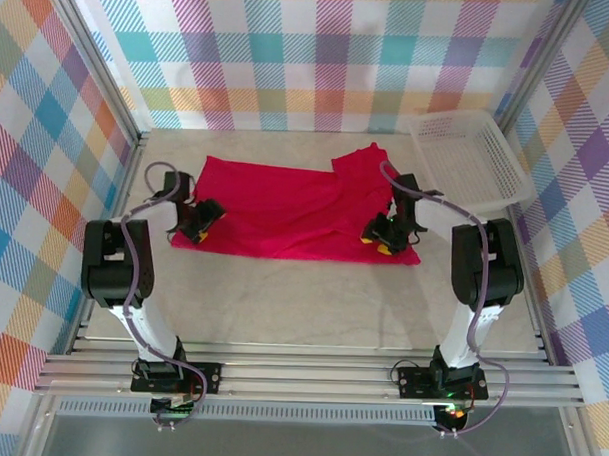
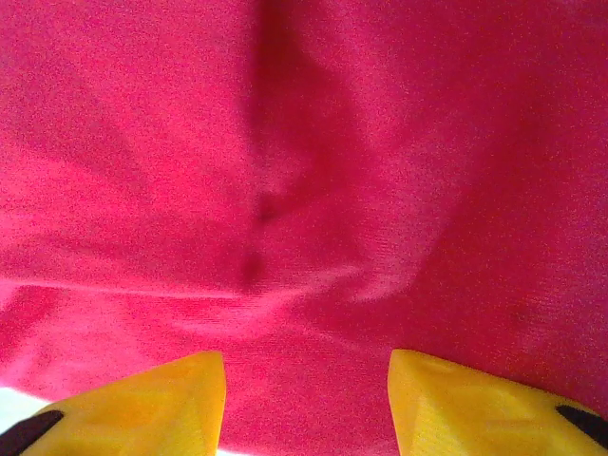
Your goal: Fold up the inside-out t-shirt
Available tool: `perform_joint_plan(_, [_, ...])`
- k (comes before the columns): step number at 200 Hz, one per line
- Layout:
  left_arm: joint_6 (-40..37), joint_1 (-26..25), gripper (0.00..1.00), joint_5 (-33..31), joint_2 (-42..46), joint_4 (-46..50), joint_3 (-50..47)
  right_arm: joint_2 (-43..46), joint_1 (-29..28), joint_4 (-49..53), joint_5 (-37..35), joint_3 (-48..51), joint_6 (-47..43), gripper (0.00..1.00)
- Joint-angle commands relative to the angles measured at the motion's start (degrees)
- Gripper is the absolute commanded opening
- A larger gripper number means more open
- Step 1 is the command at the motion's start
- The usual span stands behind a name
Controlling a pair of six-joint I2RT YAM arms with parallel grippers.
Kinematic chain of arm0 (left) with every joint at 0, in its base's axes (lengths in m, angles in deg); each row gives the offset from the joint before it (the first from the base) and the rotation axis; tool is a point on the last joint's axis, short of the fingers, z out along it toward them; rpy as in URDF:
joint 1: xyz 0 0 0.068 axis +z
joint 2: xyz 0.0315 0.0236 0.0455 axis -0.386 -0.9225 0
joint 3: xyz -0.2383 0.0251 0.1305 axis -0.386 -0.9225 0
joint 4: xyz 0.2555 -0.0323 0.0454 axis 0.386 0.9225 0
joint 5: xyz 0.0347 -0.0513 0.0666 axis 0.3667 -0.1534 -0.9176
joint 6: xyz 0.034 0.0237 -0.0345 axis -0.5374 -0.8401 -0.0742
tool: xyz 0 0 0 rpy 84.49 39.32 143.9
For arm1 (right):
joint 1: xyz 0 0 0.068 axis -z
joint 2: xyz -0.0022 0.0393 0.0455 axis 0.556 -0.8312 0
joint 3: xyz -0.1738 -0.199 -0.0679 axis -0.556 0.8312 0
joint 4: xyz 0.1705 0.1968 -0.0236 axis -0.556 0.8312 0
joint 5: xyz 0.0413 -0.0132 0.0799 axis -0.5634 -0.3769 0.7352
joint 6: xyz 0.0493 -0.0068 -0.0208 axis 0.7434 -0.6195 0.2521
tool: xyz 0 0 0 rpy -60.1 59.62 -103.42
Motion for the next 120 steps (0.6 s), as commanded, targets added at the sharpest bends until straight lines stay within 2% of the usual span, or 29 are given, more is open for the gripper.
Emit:
perform_joint_plan(1, [0.87,5.46,0.7,-0.02,-1.24,-0.38,-3.56,3.04,2.25,-1.9,-2.01,3.98,0.33,0.44])
perform_joint_plan(21, [0.42,8.34,0.7,0.15,0.63,-0.19,-7.32,3.56,3.21,-1.64,-3.69,7.62,-0.8,0.43])
perform_joint_plan(51, [-1.08,8.65,0.7,-2.2,7.8,-0.04,-12.94,5.71,3.44,-0.84,-5.1,12.22,-1.92,0.43])
perform_joint_plan(57, [-1.53,8.68,0.7,-2.53,9.41,2.49,-13.56,6.81,3.44,-0.38,-5.55,13.04,-1.86,0.42])
perform_joint_plan(120, [-4.36,4.11,0.74,-4.06,25.57,10.62,-16.34,22.24,3.39,5.94,-8.33,20.95,-2.72,0.42])
